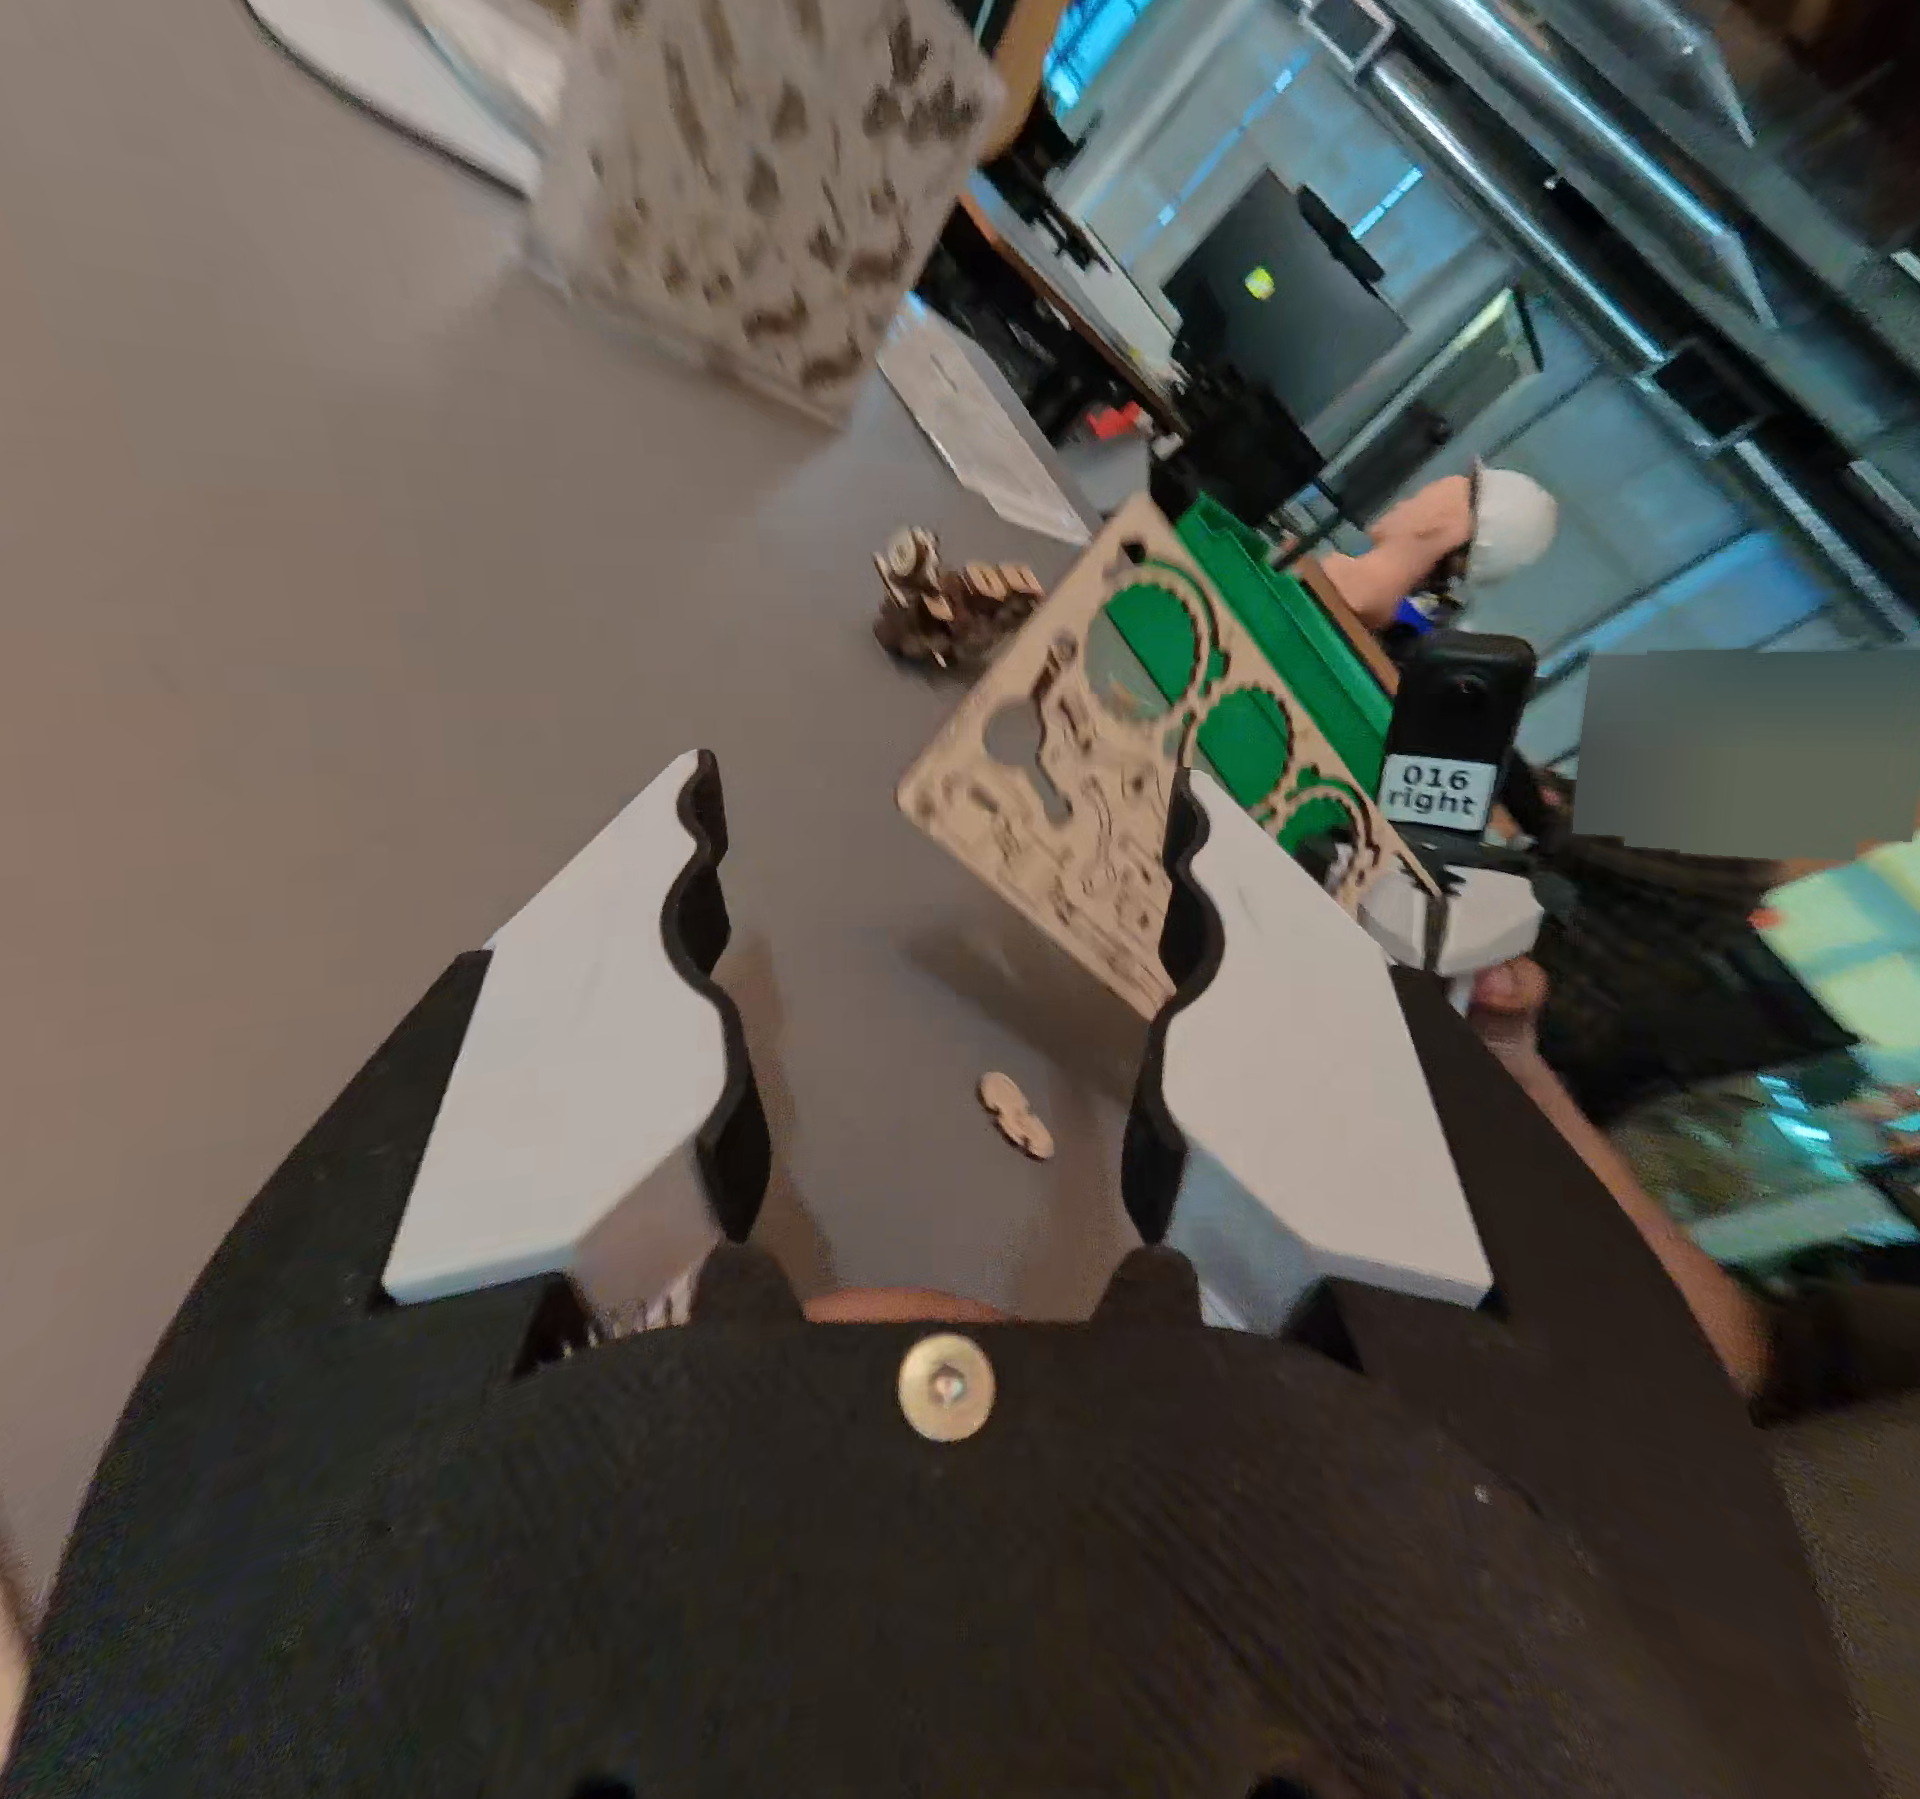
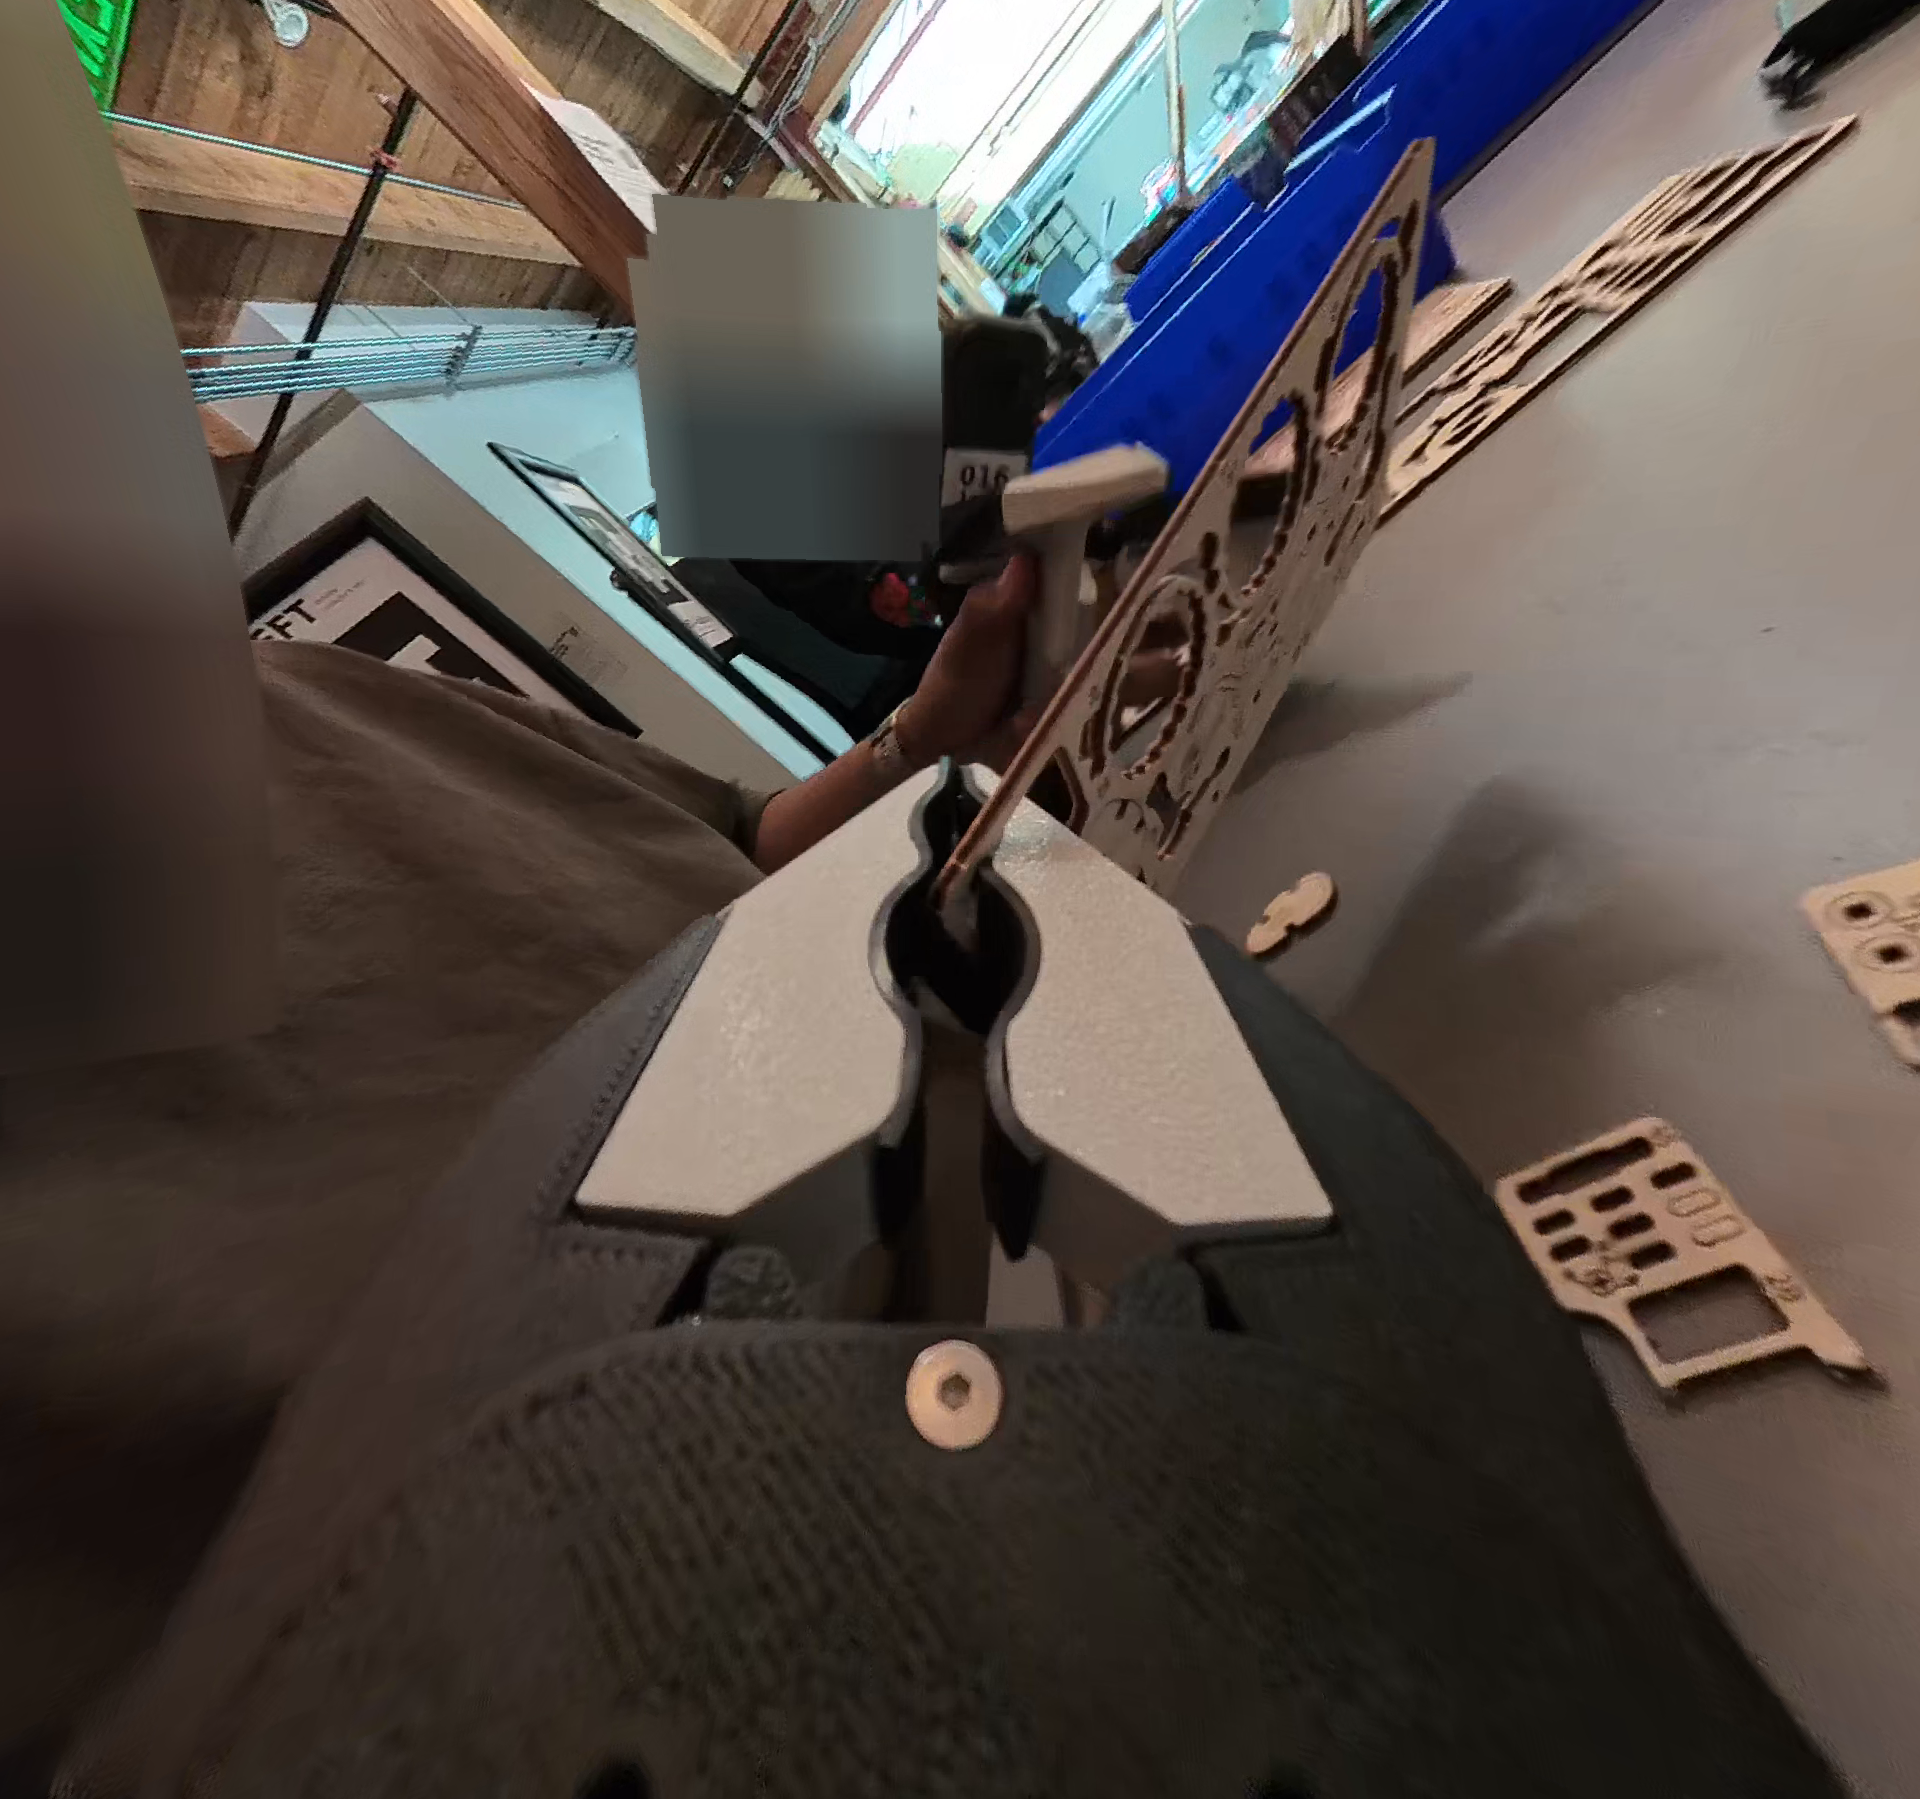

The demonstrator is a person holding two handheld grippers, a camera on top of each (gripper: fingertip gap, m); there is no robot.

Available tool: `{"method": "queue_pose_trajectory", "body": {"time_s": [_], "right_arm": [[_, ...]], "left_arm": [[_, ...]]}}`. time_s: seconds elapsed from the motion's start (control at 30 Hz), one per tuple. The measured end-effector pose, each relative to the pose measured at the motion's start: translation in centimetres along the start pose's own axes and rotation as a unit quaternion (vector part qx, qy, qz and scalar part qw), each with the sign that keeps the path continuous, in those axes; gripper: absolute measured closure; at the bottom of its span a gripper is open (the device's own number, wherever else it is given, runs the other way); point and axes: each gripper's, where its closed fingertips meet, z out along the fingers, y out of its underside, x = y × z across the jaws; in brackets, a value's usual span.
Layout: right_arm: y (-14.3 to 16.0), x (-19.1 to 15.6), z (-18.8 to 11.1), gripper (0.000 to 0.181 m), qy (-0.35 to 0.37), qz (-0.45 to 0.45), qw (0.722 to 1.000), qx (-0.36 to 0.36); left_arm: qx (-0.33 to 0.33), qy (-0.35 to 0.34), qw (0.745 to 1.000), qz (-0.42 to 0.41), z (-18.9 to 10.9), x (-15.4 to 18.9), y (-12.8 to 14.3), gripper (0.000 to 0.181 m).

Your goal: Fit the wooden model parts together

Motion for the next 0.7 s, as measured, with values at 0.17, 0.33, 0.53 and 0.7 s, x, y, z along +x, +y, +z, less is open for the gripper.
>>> {"method": "queue_pose_trajectory", "body": {"time_s": [0.17, 0.33, 0.53, 0.7], "right_arm": [[2.9, -0.9, 0.5, 0.181, -0.088, 0.155, 0.981, -0.071], [5.5, -1.9, 1.4, 0.181, -0.114, 0.2, 0.964, -0.136], [6.7, -1.4, 1.8, 0.181, -0.099, 0.219, 0.957, -0.16], [6.8, -0.8, 2.3, 0.181, -0.076, 0.206, 0.963, -0.159]], "left_arm": [[0.013, 0.034, 0.993, 0.11, -0.8, 2.3, -1.2, 0.097], [-0.107, 0.148, 0.974, 0.133, -0.3, 6.3, 3.3, 0.115], [-0.267, 0.114, 0.905, 0.311, 0.0, 5.9, 9.3, 0.117], [-0.249, 0.077, 0.892, 0.37, 0.4, 6.0, 9.5, 0.122]]}}
